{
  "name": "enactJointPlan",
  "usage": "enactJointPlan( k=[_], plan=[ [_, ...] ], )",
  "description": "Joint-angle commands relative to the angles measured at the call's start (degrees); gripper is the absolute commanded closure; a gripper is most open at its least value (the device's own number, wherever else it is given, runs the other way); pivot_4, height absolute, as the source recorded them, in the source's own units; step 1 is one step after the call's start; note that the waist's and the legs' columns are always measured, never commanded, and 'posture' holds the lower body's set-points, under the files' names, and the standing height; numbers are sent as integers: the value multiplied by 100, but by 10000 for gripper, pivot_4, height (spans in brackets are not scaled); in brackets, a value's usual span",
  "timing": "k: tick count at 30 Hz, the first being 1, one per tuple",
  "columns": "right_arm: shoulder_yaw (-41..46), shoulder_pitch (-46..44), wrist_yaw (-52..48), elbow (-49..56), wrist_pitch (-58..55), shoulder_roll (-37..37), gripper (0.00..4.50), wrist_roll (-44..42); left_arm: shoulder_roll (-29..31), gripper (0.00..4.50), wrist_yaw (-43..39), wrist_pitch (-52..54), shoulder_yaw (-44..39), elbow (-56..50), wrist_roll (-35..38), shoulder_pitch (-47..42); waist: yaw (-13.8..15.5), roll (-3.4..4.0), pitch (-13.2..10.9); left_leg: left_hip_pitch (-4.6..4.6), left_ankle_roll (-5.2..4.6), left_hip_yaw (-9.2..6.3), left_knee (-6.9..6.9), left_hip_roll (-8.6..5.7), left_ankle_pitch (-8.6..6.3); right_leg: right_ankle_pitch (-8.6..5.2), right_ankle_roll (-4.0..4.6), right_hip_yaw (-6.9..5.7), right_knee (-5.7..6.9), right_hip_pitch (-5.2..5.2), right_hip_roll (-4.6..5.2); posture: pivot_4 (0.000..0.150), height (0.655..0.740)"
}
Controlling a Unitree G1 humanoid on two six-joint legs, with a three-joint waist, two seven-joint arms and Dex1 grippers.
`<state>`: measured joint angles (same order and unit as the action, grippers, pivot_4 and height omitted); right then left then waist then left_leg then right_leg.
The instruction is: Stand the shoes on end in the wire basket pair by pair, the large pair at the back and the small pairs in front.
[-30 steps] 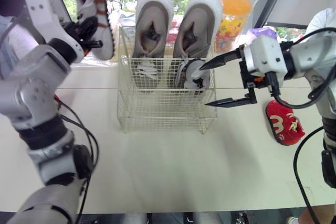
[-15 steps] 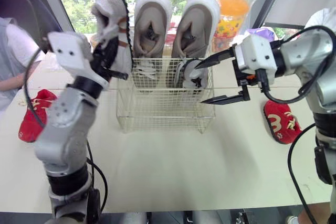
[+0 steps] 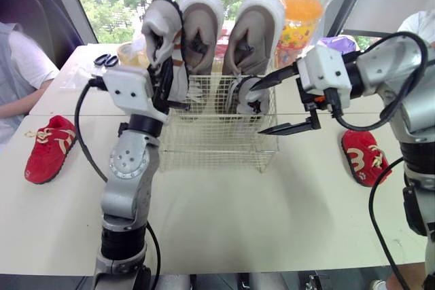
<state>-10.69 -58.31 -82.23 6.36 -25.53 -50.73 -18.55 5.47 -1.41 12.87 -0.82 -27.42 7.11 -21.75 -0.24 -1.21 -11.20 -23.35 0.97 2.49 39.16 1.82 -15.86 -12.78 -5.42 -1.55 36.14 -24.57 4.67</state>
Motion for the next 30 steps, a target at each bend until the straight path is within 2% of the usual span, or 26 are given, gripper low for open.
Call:
enactJointPlan(
  k=[1,9,15,17,19,24,30],
  plan=[
    [107,-152,-6,178,-106,-99,0,-4,-84,44070,38,-382,134,-74,-209,190,4,0,0,0,0,0,0,0,0,0,0,0,0,0,0,1500,7400],
    [113,-195,-75,266,-259,-138,0,-14,-315,44070,-47,-797,397,231,-323,597,77,1,0,1,-1,-1,0,1,0,-1,1,-2,0,0,0,1500,7400],
    [94,-218,-93,274,-284,-115,0,-4,-266,44070,-197,-1075,421,482,-385,802,90,1,1,0,-1,0,0,0,-1,-1,2,-2,-2,0,0,1500,7400],
    [117,-180,-105,274,-260,-127,0,-10,-222,33807,-278,-1013,434,364,-343,999,83,2,1,0,-2,0,0,1,-1,-1,2,-2,-2,0,0,1500,7400],
    [132,-148,-108,283,-246,-130,0,-12,-152,25678,-385,-921,423,246,-270,1154,83,2,1,1,-3,0,-1,2,-2,-1,2,-2,-2,-1,0,1500,7400],
    [166,-39,-80,320,-213,-130,0,-23,148,427,-684,-533,296,-312,-35,1685,84,4,2,1,-3,-1,0,2,-2,-9,17,-4,-2,-1,0,1500,7400],
    [245,140,-67,280,-79,-143,0,-29,765,427,-1139,-9,-164,-1247,490,2502,79,7,3,2,-3,-2,-1,5,-2,-13,24,-5,-1,-1,0,1500,7400]
  ],
)
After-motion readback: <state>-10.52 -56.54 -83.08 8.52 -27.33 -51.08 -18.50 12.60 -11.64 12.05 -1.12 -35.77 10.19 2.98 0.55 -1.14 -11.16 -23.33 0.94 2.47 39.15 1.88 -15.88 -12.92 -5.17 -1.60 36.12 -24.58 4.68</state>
